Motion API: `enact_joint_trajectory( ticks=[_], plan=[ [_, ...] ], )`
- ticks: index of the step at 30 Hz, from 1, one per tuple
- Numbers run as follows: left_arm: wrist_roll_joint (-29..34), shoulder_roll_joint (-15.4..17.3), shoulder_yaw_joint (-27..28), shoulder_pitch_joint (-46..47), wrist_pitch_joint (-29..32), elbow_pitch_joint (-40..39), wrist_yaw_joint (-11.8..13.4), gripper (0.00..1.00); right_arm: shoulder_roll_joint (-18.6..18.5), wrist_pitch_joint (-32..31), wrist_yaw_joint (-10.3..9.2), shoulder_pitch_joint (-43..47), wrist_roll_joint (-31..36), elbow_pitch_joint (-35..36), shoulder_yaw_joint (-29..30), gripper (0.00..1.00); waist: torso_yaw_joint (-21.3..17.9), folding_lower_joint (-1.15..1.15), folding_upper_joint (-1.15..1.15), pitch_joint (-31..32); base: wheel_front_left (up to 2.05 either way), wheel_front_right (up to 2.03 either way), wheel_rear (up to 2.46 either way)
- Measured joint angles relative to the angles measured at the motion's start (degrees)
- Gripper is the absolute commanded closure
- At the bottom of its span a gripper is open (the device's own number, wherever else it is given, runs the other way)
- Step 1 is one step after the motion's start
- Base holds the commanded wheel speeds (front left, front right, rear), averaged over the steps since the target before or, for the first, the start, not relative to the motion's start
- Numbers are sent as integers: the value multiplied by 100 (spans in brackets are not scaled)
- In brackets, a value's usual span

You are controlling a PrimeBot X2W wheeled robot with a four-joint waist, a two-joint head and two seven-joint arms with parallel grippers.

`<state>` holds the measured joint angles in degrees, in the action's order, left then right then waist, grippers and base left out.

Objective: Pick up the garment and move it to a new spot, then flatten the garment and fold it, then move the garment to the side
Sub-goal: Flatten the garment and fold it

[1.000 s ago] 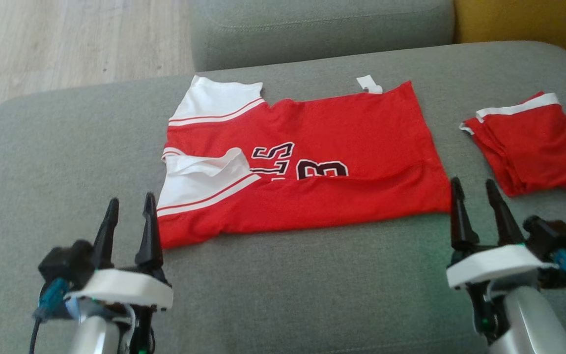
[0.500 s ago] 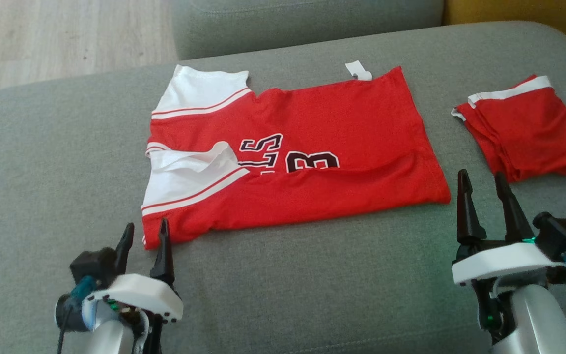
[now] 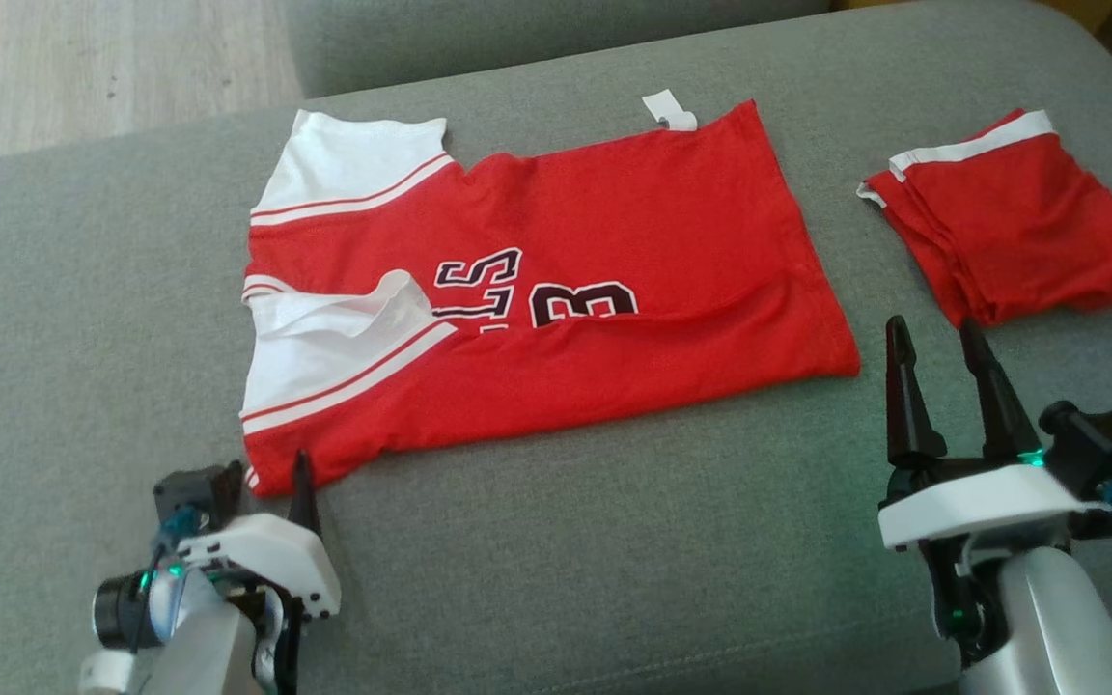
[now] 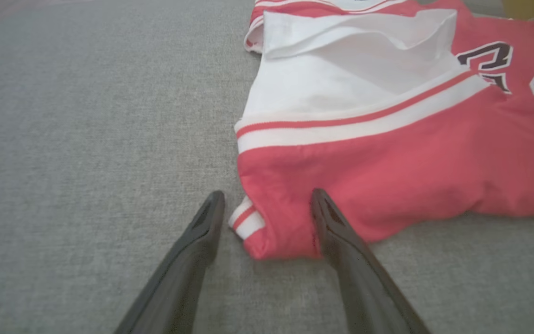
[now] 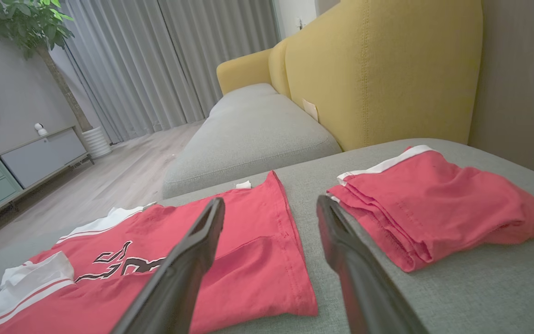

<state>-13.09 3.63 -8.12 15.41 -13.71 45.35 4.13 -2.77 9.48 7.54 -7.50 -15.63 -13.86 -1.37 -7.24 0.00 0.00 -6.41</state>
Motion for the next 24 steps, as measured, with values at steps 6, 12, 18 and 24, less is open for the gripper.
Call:
enact_joint_trajectory(
  ticks=[6,12,18,24],
  plan=[
    [48,86,-52,355,64,474,-3,0,0,-65,0,-1,8,102,-1,0,-79,0,0,-70,0,0,0],
    [48,122,-146,707,258,843,-171,100,0,-120,0,-1,10,146,45,0,-46,0,0,-112,0,0,0],
    [48,58,-298,821,94,851,-318,100,1,-415,0,-44,182,82,177,0,133,0,0,-140,0,0,0],
    [107,29,-411,738,-48,328,-318,100,2,-954,0,-355,314,-476,453,0,380,0,0,-142,0,0,0]
  ],
)
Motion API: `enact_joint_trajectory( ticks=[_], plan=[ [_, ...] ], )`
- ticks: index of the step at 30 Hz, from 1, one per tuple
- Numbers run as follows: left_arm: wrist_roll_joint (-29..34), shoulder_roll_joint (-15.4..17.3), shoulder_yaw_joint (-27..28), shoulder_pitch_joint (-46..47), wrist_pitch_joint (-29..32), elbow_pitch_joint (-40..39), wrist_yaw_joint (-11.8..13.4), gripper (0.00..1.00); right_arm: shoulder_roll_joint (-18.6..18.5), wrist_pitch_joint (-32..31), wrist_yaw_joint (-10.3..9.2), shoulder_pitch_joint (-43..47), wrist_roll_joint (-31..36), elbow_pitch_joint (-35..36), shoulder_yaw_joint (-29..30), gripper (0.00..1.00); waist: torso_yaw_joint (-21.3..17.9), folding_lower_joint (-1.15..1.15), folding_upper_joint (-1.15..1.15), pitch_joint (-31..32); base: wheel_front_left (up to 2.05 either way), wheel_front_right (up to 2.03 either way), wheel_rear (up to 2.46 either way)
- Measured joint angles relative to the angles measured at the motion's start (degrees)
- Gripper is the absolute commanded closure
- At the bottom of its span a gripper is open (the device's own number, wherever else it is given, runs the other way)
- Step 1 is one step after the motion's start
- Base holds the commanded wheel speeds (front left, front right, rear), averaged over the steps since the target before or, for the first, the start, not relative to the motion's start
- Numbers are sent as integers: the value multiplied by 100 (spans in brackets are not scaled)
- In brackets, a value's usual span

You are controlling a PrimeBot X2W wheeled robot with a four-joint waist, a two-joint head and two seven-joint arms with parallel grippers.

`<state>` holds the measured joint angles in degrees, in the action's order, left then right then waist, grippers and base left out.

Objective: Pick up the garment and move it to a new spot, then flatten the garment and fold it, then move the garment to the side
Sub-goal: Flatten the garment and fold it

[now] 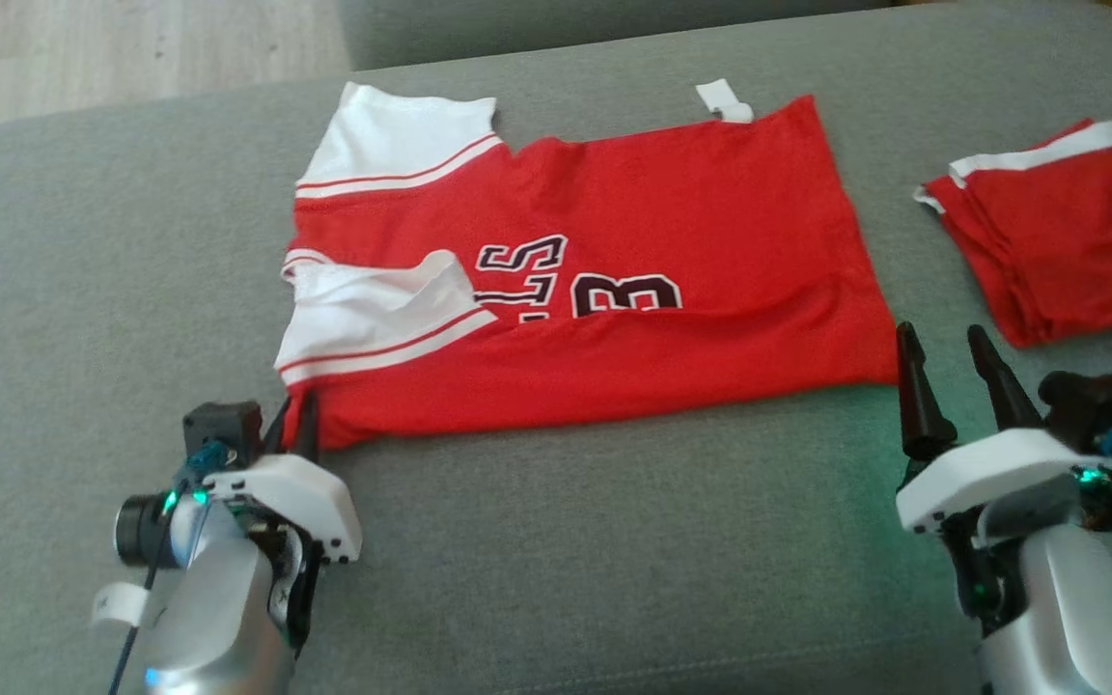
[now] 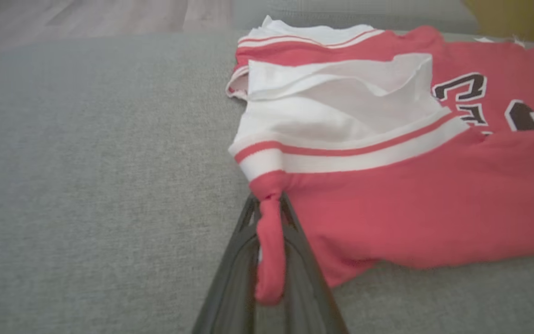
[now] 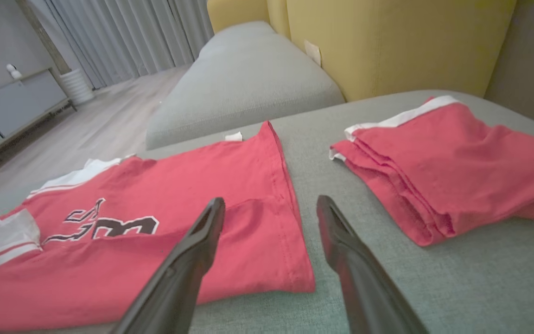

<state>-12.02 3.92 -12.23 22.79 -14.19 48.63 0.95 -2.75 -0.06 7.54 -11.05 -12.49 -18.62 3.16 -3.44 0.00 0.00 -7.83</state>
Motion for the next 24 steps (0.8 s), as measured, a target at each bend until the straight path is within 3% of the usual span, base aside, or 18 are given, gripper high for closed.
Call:
enact_joint_trajectory(
  ticks=[6,10,23,24],
  plan=[
    [209,-7,-107,-220,-3,-1140,-20,100,2,-468,0,-432,59,-1104,539,0,254,0,0,-3,0,0,0],
    [289,-12,-205,-372,-4,-1481,-55,100,4,-526,0,-707,202,-1649,644,0,352,0,0,-20,0,0,0],
    [388,-11,-354,-517,-10,-1671,-94,100,-23,-298,0,-1823,711,-3459,969,0,483,0,0,-187,0,0,0],
    [387,-11,-354,-517,-10,-1656,-93,100,-35,-260,0,-1898,708,-3577,927,27,478,0,0,-188,0,0,0]
  ],
)
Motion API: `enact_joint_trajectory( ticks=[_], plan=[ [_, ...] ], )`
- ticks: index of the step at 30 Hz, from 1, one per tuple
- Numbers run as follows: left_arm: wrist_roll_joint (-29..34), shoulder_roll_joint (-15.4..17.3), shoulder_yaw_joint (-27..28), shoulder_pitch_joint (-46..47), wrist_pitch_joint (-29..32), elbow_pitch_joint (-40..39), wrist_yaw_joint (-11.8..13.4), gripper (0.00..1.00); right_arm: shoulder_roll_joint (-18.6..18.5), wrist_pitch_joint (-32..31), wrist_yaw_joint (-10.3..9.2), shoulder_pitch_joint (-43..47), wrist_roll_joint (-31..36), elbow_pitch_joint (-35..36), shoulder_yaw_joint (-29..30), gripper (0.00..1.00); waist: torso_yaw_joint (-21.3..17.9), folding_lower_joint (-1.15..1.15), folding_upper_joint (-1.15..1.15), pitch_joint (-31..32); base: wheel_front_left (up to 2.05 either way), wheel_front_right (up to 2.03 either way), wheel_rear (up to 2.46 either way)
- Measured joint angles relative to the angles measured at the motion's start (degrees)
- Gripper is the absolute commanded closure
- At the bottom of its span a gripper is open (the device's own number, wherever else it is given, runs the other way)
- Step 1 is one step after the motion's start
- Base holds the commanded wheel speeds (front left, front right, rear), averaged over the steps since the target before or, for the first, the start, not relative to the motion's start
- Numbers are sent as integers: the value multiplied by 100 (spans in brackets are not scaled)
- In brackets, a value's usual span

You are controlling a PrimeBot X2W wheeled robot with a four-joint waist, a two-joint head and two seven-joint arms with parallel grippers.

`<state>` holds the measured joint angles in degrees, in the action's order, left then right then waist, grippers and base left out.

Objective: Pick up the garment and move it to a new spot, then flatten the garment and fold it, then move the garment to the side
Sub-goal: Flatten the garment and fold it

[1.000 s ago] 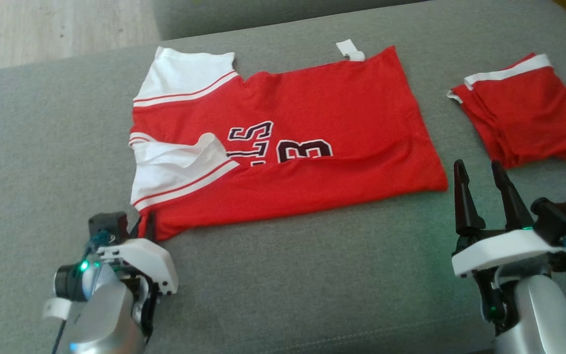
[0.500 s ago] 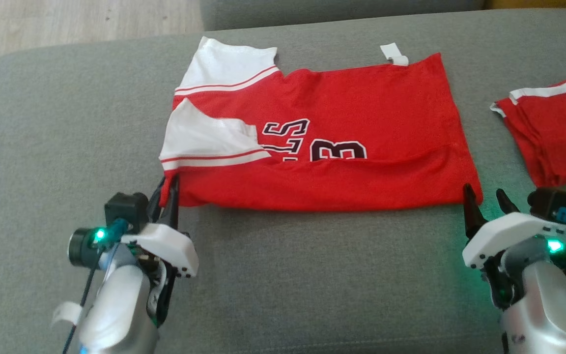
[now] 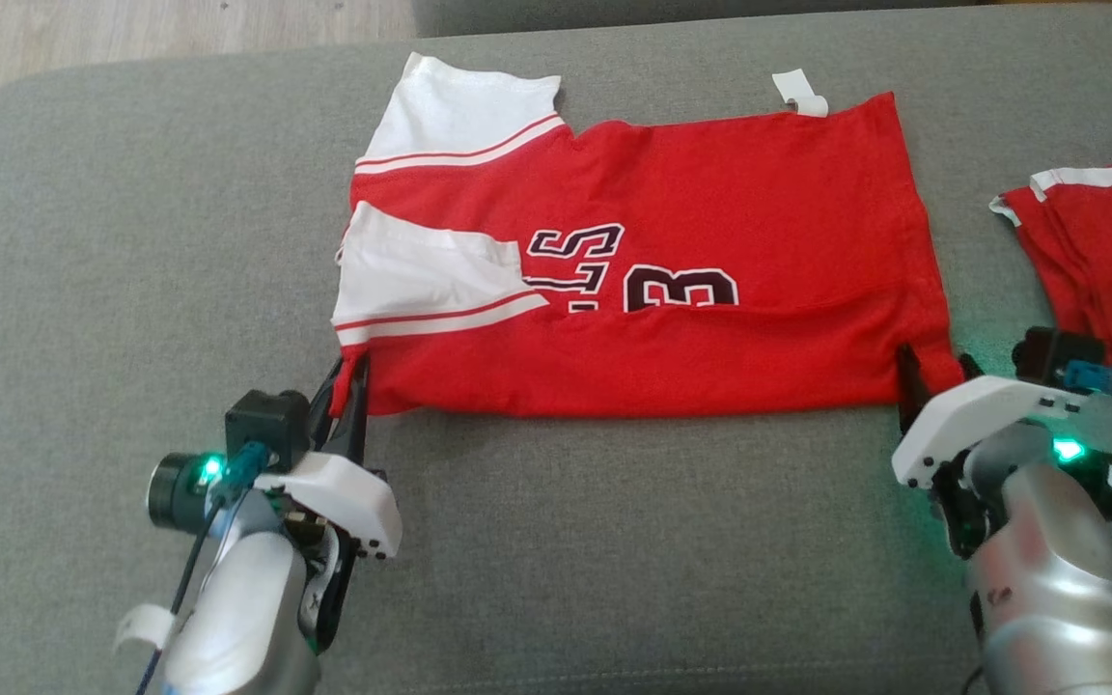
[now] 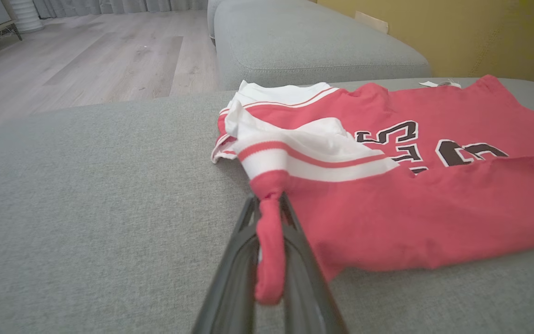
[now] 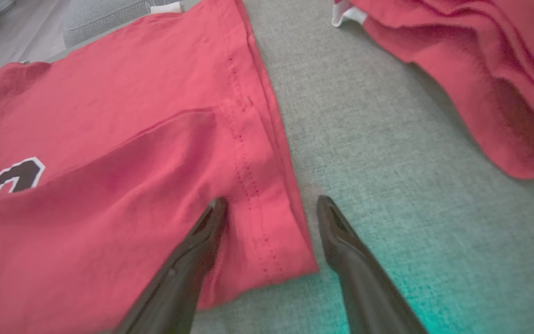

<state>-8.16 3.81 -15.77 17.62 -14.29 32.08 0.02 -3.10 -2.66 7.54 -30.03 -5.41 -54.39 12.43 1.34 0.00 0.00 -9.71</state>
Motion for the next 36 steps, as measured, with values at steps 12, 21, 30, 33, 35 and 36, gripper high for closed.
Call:
enact_joint_trajectory(
  ticks=[12,21,30,33,35,36],
  plan=[
    [-8,70,78,-130,0,199,51,100,19,571,0,-85,364,-539,-27,100,-161,0,0,283,0,0,0],
    [-60,92,110,-561,0,283,56,100,47,563,0,410,278,-326,116,100,-299,0,0,686,0,0,0],
    [-118,88,1,-1123,18,318,76,100,64,101,0,1237,-68,385,86,100,-419,0,0,1026,0,0,0],
    [-127,87,-20,-1241,67,314,81,100,71,-62,0,1524,-178,699,48,100,-443,0,0,1069,0,0,0],
    [-127,87,-26,-1267,89,314,82,100,75,-101,0,1604,-212,800,35,100,-452,0,0,1076,0,0,0],
    [-127,88,-40,-1285,114,315,82,100,77,-155,0,1678,-253,906,22,100,-462,0,0,1081,0,0,0]
  ],
)
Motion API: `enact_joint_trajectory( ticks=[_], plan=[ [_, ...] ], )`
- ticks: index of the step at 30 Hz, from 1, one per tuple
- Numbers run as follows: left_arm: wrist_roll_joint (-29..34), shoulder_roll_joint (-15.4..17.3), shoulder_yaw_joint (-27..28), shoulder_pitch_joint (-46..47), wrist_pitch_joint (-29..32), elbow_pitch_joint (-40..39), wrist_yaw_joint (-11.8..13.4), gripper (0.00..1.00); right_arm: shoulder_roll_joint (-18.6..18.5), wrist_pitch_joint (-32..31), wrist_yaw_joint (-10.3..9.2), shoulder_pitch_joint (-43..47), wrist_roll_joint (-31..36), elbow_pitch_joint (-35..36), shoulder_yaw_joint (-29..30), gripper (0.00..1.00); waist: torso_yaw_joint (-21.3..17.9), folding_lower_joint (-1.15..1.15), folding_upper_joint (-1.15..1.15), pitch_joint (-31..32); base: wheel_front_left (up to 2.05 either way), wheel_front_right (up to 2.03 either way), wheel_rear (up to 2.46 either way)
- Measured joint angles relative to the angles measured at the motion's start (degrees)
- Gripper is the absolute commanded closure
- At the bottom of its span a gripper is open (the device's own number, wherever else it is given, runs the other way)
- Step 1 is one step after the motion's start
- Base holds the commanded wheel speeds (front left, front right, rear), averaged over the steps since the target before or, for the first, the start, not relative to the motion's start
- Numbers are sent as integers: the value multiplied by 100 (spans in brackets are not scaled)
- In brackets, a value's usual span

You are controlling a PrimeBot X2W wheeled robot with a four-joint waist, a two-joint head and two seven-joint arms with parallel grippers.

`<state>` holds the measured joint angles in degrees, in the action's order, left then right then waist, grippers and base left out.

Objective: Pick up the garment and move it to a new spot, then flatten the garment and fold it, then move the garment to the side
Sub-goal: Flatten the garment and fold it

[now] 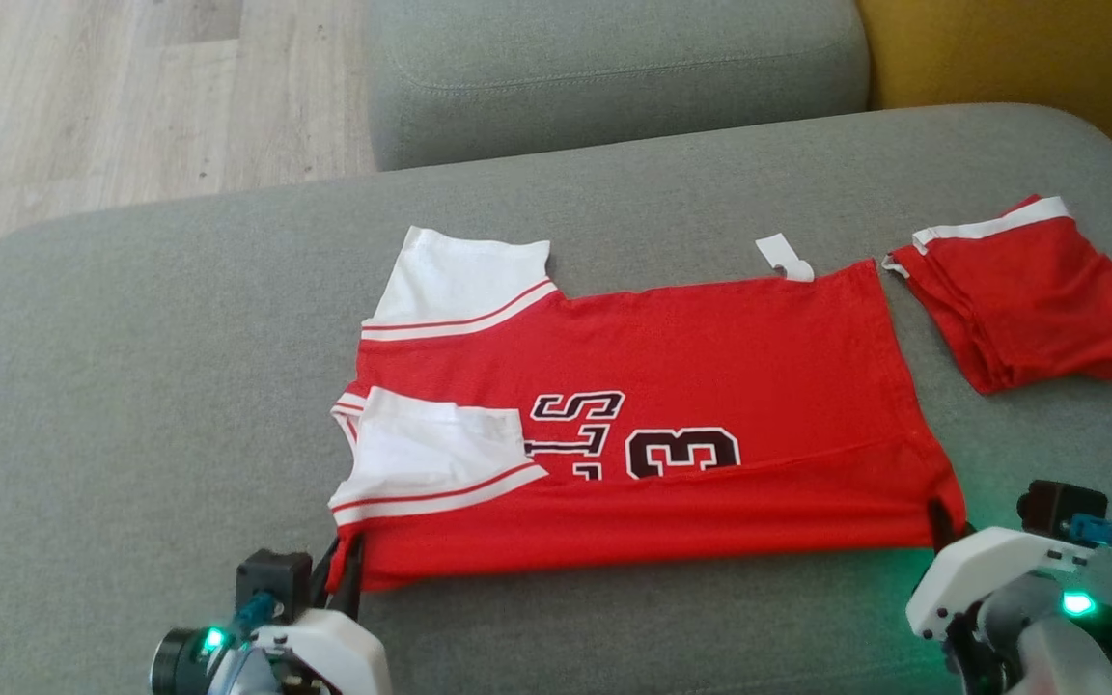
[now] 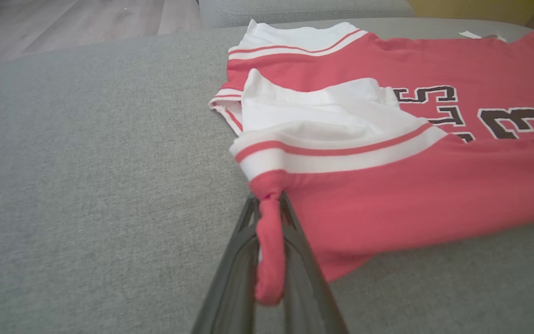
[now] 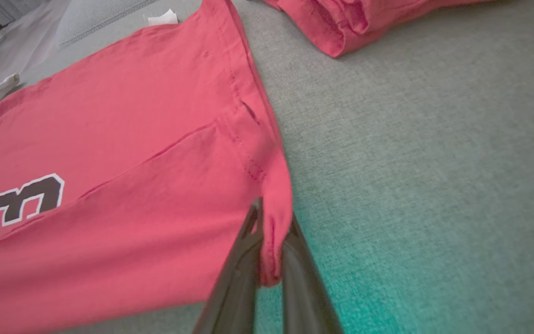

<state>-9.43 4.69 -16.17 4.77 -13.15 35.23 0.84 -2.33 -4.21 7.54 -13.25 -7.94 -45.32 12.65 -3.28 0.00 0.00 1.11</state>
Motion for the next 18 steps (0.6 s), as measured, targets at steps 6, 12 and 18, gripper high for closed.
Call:
enact_joint_trajectory(
  ticks=[6,12,18],
  plan=[
    [-32,8,-26,-12,0,4,120,0,3,-120,0,254,-62,616,-9,0,-58,0,0,15,0,0,0],
    [-96,30,73,1,-65,-120,266,0,-7,-30,0,369,-53,1289,131,0,-97,0,0,8,0,0,0],
    [-133,76,254,35,-107,-612,327,0,-7,227,0,370,-47,1912,82,0,-113,0,0,-52,0,0,0]
  ],
)
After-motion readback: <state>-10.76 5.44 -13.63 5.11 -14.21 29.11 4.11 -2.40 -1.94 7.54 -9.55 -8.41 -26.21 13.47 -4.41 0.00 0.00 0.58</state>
